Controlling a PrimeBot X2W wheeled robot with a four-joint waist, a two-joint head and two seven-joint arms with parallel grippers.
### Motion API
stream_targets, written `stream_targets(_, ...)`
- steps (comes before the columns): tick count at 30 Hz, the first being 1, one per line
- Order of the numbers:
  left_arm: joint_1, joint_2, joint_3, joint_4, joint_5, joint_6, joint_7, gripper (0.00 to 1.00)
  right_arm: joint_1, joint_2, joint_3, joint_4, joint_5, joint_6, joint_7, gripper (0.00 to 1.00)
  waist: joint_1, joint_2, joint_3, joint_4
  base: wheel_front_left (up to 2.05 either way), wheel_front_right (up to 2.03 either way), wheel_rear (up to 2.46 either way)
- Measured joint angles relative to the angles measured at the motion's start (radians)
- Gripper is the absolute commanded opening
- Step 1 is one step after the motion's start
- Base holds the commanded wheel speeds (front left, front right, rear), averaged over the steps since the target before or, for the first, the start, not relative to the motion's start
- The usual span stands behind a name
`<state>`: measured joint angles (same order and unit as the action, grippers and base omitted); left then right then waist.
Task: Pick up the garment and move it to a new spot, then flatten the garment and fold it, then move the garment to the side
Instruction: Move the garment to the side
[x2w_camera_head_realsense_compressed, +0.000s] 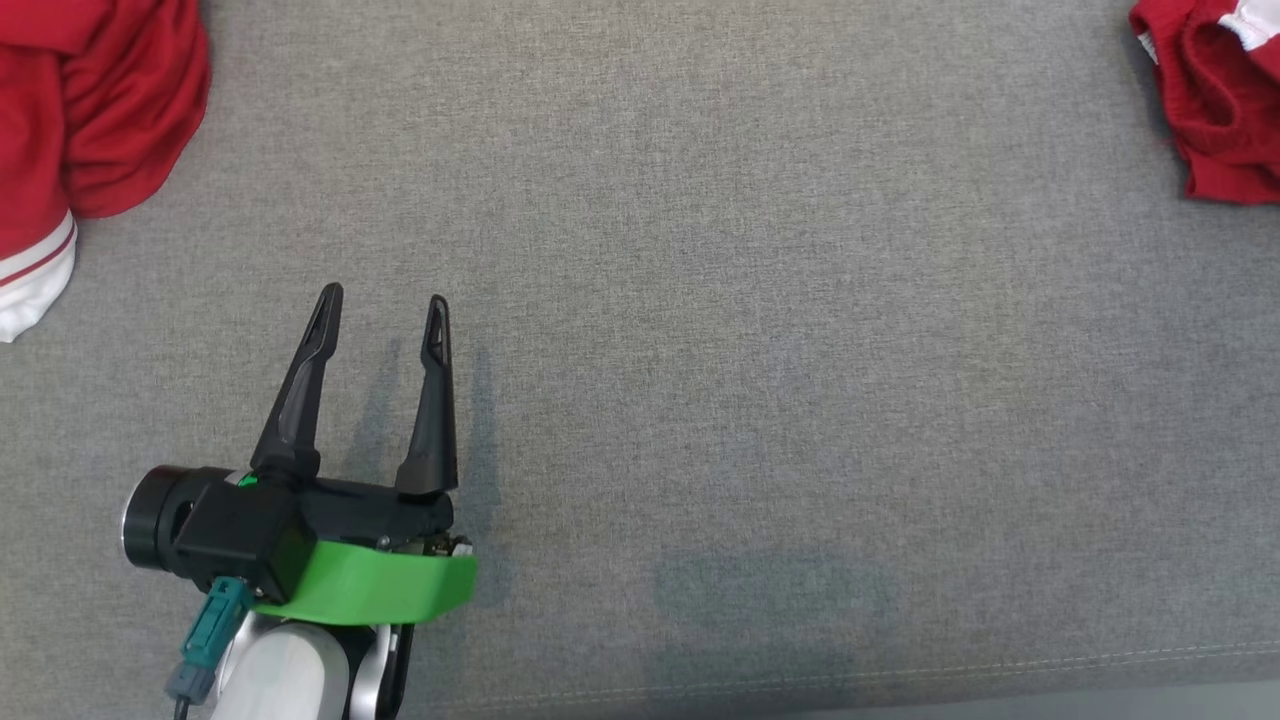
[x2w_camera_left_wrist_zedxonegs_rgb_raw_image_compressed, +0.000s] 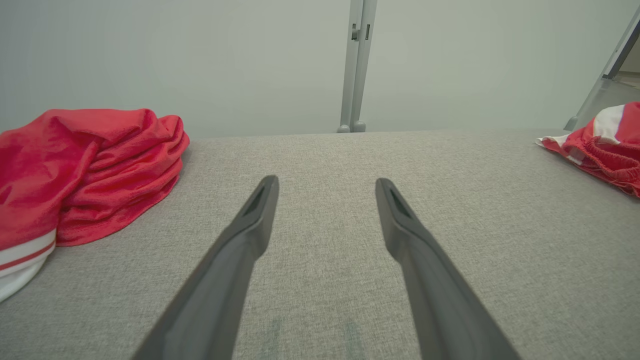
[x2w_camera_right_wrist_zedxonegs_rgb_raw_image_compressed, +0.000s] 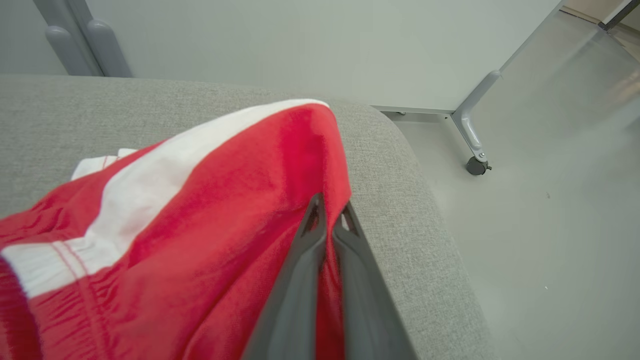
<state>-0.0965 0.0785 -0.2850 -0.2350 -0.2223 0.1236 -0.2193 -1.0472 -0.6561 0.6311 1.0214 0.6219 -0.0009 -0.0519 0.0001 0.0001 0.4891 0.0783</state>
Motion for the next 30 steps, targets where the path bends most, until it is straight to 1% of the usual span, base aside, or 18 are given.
stream_targets(1,-0.002,0.000,0.000,0.000,0.000,0.000,0.000,1.00,0.000,0.000,0.000,0.002,-0.002,-0.004,-0.010,0.33,0.0000,0.0000,0.001,0.000,0.00,0.00,0.00)
stream_targets(2,-0.003,0.000,0.000,0.000,0.000,0.000,0.000,1.00,-0.001,-0.001,0.003,0.004,-0.009,-0.010,-0.015,0.49,0.0000,0.0000,0.002,0.001,0.00,0.00,0.00)
stream_targets(3,-0.003,0.000,0.001,0.000,0.000,0.000,0.000,1.00,-0.001,-0.001,0.005,0.007,-0.013,-0.012,-0.019,0.80,0.0000,0.0000,0.004,0.001,0.00,0.00,0.00)
stream_targets(4,-0.005,0.000,0.001,0.000,0.000,0.000,0.000,1.00,-0.001,-0.001,0.006,0.011,-0.015,-0.021,-0.022,1.00,0.0000,0.0000,0.005,0.001,0.00,0.00,0.00)
stream_targets(7,-0.005,0.000,0.002,0.000,0.000,0.000,0.000,1.00,-0.002,-0.002,0.003,0.020,-0.016,-0.045,-0.041,1.00,0.0000,0.0000,0.007,0.001,0.00,0.00,0.00)
stream_targets(12,-0.006,0.000,0.015,0.000,0.000,0.000,0.000,1.00,-0.012,-0.001,0.000,0.029,-0.016,-0.053,-0.058,1.00,0.0000,0.0000,0.007,-0.005,0.00,0.00,0.00)
stream_targets(15,-0.006,-0.001,0.019,0.002,0.000,0.000,0.000,1.00,-0.011,0.009,-0.007,0.039,-0.013,-0.054,-0.071,1.00,0.0000,0.0000,0.002,-0.011,0.00,0.00,0.00)
stream_targets(16,-0.006,-0.001,0.020,0.005,0.000,0.000,0.000,1.00,-0.010,0.022,-0.016,0.042,-0.001,-0.053,-0.089,1.00,0.0000,0.0000,-0.004,-0.015,0.00,0.00,0.00)
stream_targets(19,-0.007,-0.002,0.028,0.011,0.000,0.000,-0.001,1.00,-0.008,0.051,-0.015,0.039,0.004,-0.049,-0.115,1.00,0.0000,0.0000,-0.015,-0.022,0.00,0.00,0.00)
stream_targets(22,-0.008,-0.002,0.035,0.023,-0.004,0.000,-0.002,1.00,-0.006,0.082,-0.013,0.022,0.004,-0.035,-0.146,1.00,0.0000,0.0000,-0.030,-0.031,0.00,0.00,0.00)
stream_targets(26,-0.022,-0.004,0.054,0.045,-0.019,0.000,-0.003,1.00,-0.005,0.128,-0.016,-0.016,0.013,-0.023,-0.180,1.00,0.0000,0.0000,-0.057,-0.045,0.00,0.00,0.00)
stream_targets(28,-0.032,-0.004,0.063,0.062,-0.021,0.000,-0.010,1.00,-0.005,0.150,-0.015,-0.040,0.013,-0.011,-0.187,1.00,0.0000,0.0000,-0.073,-0.054,0.00,0.00,0.00)
stream_targets(30,-0.033,-0.005,0.076,0.074,-0.021,0.000,-0.011,1.00,-0.005,0.168,-0.007,-0.064,0.009,-0.008,-0.196,1.00,0.0000,0.0000,-0.091,-0.063,0.00,0.00,0.00)
